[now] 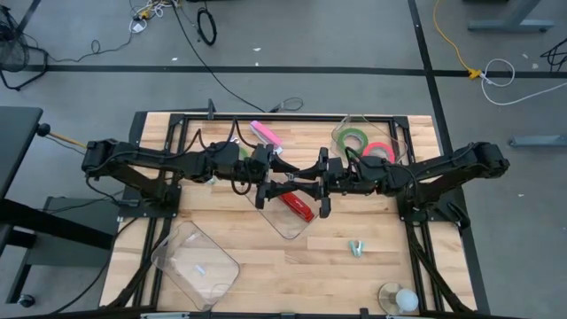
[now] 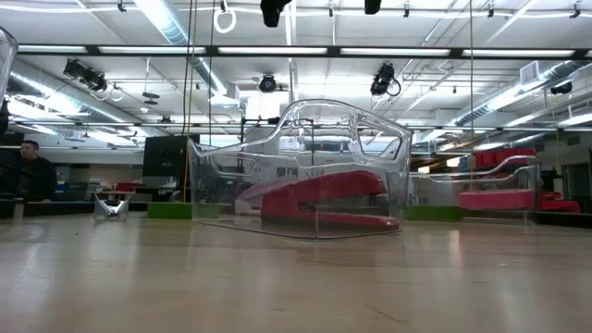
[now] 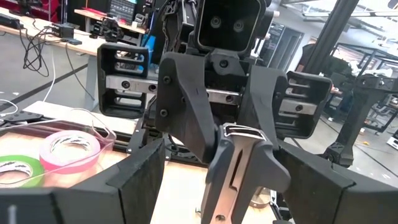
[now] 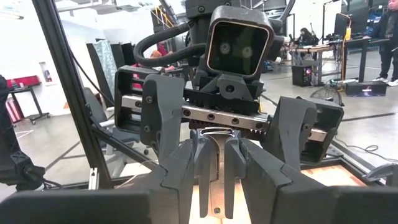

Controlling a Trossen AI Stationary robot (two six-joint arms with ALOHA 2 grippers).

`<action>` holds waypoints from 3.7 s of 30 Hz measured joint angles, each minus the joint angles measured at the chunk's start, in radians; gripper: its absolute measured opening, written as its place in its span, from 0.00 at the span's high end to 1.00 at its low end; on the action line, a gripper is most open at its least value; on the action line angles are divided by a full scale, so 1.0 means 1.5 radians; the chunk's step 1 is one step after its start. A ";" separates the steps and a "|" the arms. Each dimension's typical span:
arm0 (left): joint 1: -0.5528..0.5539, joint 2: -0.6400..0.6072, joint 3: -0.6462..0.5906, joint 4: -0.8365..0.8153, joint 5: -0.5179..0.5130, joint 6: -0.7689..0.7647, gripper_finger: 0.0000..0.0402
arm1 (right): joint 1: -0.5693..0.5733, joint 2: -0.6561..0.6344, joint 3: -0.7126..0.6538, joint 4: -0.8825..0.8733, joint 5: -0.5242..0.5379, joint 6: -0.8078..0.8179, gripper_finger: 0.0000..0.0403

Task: Pick and place Stapler, Stapler remover, tape
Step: Put the black staple remover into the bottom transparent bin

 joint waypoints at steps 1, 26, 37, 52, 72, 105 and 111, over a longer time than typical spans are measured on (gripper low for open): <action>0.000 0.000 0.000 0.000 0.000 0.000 0.29 | 0.000 0.000 0.000 0.000 0.000 0.000 0.73; -0.001 -0.001 0.000 -0.002 0.001 -0.001 0.29 | -0.005 0.000 0.000 0.005 -0.029 0.019 0.73; 0.000 -0.001 0.000 -0.004 0.001 -0.001 0.29 | -0.005 0.000 0.000 0.005 -0.029 0.009 0.73; 0.000 -0.001 0.000 0.006 -0.001 -0.001 0.29 | -0.009 0.000 0.000 0.012 -0.032 0.011 0.73; 0.000 -0.001 0.000 0.009 -0.001 -0.001 0.29 | -0.012 -0.001 0.000 0.043 -0.017 -0.027 0.73; 0.000 -0.001 0.000 0.017 0.000 0.001 0.29 | -0.014 -0.001 0.000 0.045 -0.017 -0.035 0.73; 0.000 -0.001 0.000 0.017 0.000 0.001 0.29 | -0.014 -0.001 0.000 0.045 -0.017 -0.035 0.73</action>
